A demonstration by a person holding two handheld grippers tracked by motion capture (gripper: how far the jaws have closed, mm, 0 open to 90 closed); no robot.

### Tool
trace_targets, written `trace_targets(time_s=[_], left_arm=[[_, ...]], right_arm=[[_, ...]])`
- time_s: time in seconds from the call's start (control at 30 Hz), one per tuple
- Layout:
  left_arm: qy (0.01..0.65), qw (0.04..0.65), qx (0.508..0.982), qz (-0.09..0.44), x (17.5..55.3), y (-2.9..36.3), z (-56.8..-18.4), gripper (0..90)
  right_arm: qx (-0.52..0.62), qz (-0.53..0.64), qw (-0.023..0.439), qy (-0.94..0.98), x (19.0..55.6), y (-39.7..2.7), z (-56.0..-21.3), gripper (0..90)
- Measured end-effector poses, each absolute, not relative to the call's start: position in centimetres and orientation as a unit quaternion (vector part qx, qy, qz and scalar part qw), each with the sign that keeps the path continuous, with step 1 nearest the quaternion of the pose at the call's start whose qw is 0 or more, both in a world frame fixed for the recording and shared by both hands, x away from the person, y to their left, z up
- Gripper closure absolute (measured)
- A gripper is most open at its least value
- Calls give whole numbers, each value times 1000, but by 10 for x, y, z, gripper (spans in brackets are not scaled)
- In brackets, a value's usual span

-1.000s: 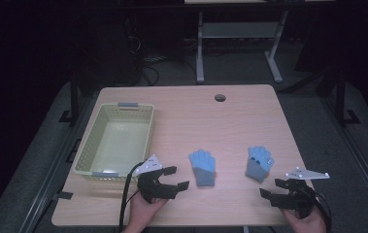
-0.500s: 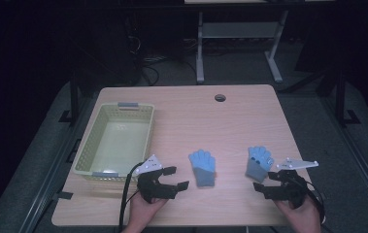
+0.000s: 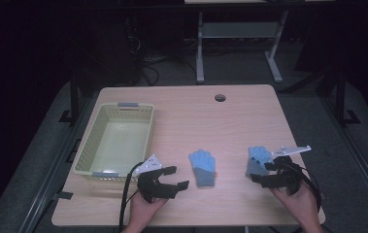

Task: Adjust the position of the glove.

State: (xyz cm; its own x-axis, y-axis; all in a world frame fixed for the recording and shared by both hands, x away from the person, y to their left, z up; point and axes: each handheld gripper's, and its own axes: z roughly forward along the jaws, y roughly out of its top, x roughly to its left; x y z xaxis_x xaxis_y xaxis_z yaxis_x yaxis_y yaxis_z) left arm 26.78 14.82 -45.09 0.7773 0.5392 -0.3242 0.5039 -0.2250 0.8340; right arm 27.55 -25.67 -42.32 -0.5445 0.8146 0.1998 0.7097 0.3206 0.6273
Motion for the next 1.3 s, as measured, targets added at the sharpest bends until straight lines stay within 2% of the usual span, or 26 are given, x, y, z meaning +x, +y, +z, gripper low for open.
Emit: trace_targets(time_s=[0.73, 1.3], left_arm=[[322, 526, 787, 18, 268, 143, -451, 208], [325, 525, 786, 11, 268, 141, -452, 212]], right_arm=[[469, 311, 70, 824, 308, -255, -411, 257], [493, 273, 68, 823, 334, -264, -419, 355]])
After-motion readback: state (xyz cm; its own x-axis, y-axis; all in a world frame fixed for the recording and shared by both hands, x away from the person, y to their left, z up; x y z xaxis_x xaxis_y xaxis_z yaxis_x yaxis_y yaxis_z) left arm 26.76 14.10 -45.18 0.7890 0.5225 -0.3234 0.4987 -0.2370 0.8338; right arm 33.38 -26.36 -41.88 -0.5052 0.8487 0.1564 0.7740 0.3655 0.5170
